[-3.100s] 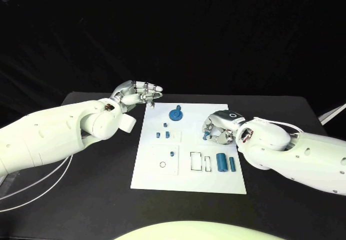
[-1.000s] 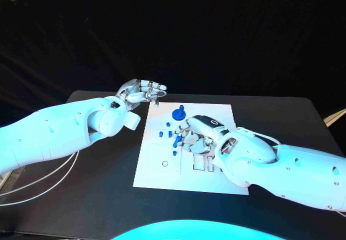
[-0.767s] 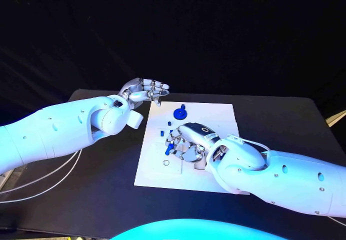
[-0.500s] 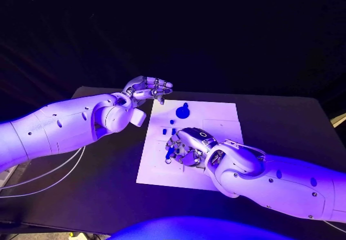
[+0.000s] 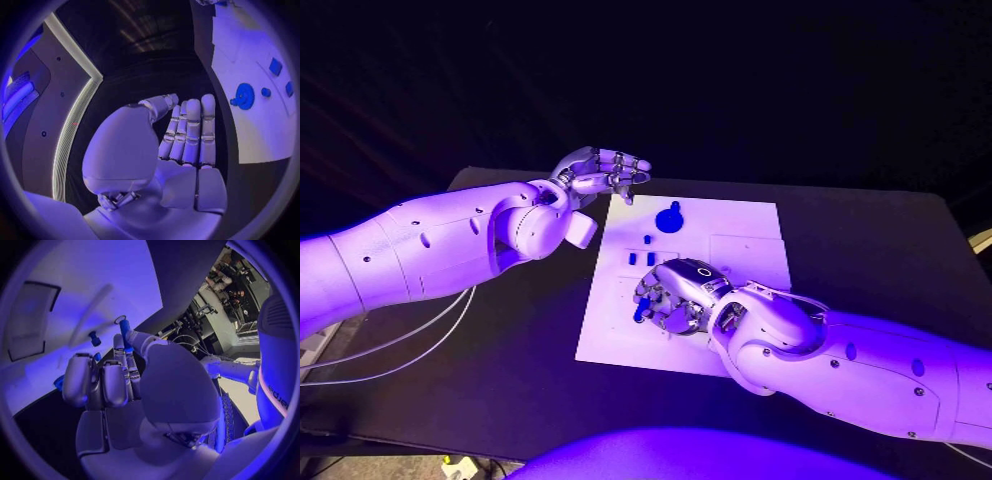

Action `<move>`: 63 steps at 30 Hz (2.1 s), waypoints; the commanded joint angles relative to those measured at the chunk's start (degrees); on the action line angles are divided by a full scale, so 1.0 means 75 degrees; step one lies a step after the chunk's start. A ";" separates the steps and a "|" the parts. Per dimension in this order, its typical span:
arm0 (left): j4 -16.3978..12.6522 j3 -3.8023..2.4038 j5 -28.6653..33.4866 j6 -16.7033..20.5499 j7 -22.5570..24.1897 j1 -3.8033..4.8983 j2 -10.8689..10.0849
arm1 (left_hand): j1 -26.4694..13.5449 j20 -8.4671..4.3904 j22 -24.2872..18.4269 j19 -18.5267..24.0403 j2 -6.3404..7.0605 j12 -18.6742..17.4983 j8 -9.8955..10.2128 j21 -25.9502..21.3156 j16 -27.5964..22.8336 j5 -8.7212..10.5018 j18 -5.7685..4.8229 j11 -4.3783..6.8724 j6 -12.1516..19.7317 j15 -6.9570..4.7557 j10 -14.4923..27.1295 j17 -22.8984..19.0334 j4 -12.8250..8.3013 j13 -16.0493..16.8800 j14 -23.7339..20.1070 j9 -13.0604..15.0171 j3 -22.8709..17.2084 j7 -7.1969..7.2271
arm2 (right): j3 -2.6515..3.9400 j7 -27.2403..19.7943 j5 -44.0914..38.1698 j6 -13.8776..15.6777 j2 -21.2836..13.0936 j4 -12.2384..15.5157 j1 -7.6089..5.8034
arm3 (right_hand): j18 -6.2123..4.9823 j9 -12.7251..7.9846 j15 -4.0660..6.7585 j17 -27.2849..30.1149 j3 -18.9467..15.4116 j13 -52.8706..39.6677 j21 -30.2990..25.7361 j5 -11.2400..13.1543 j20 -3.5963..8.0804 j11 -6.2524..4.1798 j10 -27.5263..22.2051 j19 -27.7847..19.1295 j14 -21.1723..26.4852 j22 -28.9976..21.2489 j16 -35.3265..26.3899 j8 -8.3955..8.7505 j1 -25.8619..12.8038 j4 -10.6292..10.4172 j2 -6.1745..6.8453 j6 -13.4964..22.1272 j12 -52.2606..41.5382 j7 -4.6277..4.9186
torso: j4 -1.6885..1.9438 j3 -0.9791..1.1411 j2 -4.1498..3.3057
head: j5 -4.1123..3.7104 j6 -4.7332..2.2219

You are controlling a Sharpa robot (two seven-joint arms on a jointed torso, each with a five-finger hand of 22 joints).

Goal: Assemble the parts on the task board

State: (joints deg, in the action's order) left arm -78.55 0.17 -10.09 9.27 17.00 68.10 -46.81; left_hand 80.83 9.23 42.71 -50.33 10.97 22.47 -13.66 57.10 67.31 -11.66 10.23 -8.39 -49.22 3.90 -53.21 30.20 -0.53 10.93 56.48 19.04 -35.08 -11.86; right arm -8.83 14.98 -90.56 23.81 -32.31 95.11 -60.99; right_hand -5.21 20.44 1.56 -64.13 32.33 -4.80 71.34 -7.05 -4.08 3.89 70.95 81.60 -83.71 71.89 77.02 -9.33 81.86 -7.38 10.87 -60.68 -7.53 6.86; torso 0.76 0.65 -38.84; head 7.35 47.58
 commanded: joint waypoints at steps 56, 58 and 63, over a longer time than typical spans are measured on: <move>-0.0077 -0.0005 0.0005 -0.0027 -0.0020 0.0010 -0.0059 | -0.0104 0.0004 -0.0092 0.0072 -0.0156 0.0144 -0.0163 -0.0132 -0.0055 -0.0035 0.0051 0.0009 0.0077 0.0009 0.0207 -0.0094 0.0138 0.0133 -0.0060 -0.0076 0.0300 -0.0007 | -0.0086 0.0634 -0.1245 -0.0550 0.0226 0.0024 0.0030 | 0.0087 0.0154 0.0004 0.0021 0.0305 -0.0672 -0.0030 -0.0091 -0.0032 -0.0137 0.0166 0.0040 -0.0191 0.0075 0.0101 0.0458 -0.1081 0.0383 0.0470 0.1820 0.0233 0.0056 | -0.0002 0.0004 0.0011 | -0.0010 0.0051; -0.0076 -0.0005 0.0005 -0.0012 -0.0009 0.0010 -0.0061 | -0.0104 0.0004 -0.0092 0.0072 -0.0156 0.0144 -0.0163 -0.0132 -0.0055 -0.0035 0.0051 0.0009 0.0077 0.0009 0.0207 -0.0094 0.0138 0.0133 -0.0060 -0.0076 0.0300 -0.0007 | -0.0086 0.0632 -0.1242 -0.0516 0.0203 0.0048 0.0030 | 0.0088 0.0128 0.0011 0.0020 0.0259 -0.0694 -0.0030 -0.0092 -0.0027 -0.0145 0.0151 0.0042 -0.0192 0.0081 0.0103 0.0519 -0.1092 0.0382 0.0487 0.1942 0.0233 0.0022 | -0.0002 0.0006 0.0010 | -0.0014 0.0052; -0.0075 -0.0005 0.0005 0.0024 0.0018 0.0010 -0.0068 | -0.0104 0.0004 -0.0092 0.0072 -0.0156 0.0144 -0.0163 -0.0132 -0.0055 -0.0035 0.0051 0.0009 0.0077 0.0009 0.0207 -0.0094 0.0138 0.0133 -0.0060 -0.0076 0.0300 -0.0007 | -0.0085 0.0623 -0.1240 -0.0418 0.0105 0.0153 0.0030 | 0.0083 -0.0024 0.0044 0.0005 -0.0409 -0.0815 -0.0064 -0.0134 0.0011 -0.0181 0.0050 0.0049 -0.0195 0.0093 0.0112 0.0724 -0.0984 0.0299 0.0441 0.2518 0.0225 -0.0133 | -0.0005 0.0012 0.0011 | -0.0012 0.0054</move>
State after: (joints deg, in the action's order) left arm -78.97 0.17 -10.09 9.39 16.94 68.12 -47.34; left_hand 80.83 9.23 42.66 -50.33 10.97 22.86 -13.67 56.68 67.31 -11.66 10.23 -8.29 -49.21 3.90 -52.71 30.18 0.70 10.95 56.48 19.04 -33.82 -11.86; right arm -9.46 19.72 -99.82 20.42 -31.39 95.94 -60.81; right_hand -5.22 20.51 1.56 -63.89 30.73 -10.22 71.32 -7.11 -4.10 2.86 71.72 81.57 -83.71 72.02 77.02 -4.93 74.95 -5.57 15.07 -42.53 -6.29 6.04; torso 0.73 0.70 -38.74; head 7.26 47.94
